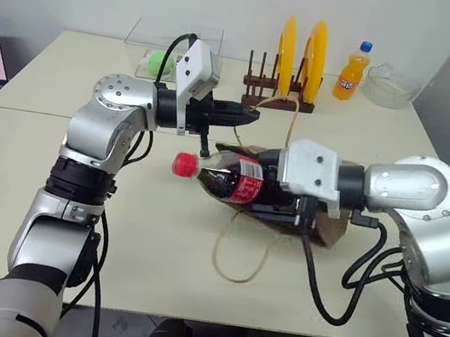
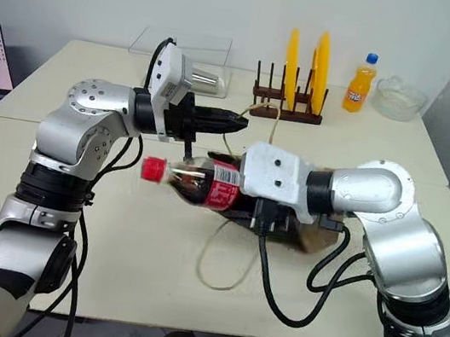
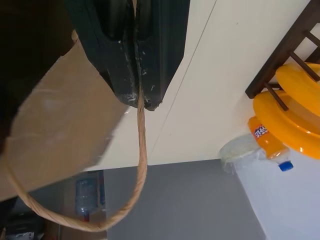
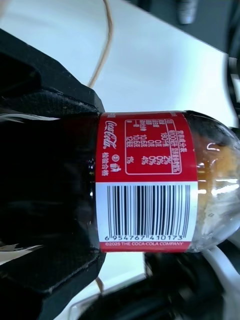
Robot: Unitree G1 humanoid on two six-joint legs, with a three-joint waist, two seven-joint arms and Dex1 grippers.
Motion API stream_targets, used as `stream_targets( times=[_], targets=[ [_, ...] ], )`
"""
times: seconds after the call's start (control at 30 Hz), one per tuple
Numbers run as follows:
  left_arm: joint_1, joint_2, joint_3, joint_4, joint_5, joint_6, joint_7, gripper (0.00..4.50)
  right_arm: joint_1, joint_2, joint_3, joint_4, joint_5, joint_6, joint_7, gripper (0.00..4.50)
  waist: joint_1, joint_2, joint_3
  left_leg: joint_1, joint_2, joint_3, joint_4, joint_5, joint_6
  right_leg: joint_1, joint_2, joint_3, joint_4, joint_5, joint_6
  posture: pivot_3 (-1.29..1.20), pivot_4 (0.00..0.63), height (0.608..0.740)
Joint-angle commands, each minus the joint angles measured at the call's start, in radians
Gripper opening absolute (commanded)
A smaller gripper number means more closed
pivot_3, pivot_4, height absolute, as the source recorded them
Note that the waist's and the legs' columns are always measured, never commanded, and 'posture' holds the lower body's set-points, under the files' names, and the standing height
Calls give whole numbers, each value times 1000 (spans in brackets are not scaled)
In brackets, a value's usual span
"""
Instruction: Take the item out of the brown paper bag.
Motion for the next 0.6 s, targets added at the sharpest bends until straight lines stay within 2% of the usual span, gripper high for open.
stream_targets(
  times=[0.03,0.33,0.47,0.6],
  targets=[
    [-41,-9,15,-10,-1,-15,4,0,-59,63,-142,-20,116,46,-92,3106,0,0,0,0,0,0,0,0,0,0,0,0,0,0,0,0,150,740],
    [-60,-16,30,-37,-20,11,18,0,-214,65,-477,96,298,183,-336,3106,2,0,0,0,0,0,0,0,0,0,0,0,0,0,0,0,150,740],
    [-60,-18,35,-47,-27,20,24,0,-81,-79,-505,132,261,129,-339,3106,4,0,0,-1,0,0,-1,0,0,0,0,0,-1,0,0,0,150,740],
    [-60,-14,40,-54,-33,25,28,0,146,-266,-467,260,105,-64,-330,3106,9,0,0,-1,-1,2,-1,-1,2,0,-1,1,-1,0,0,0,150,740]
  ],
)
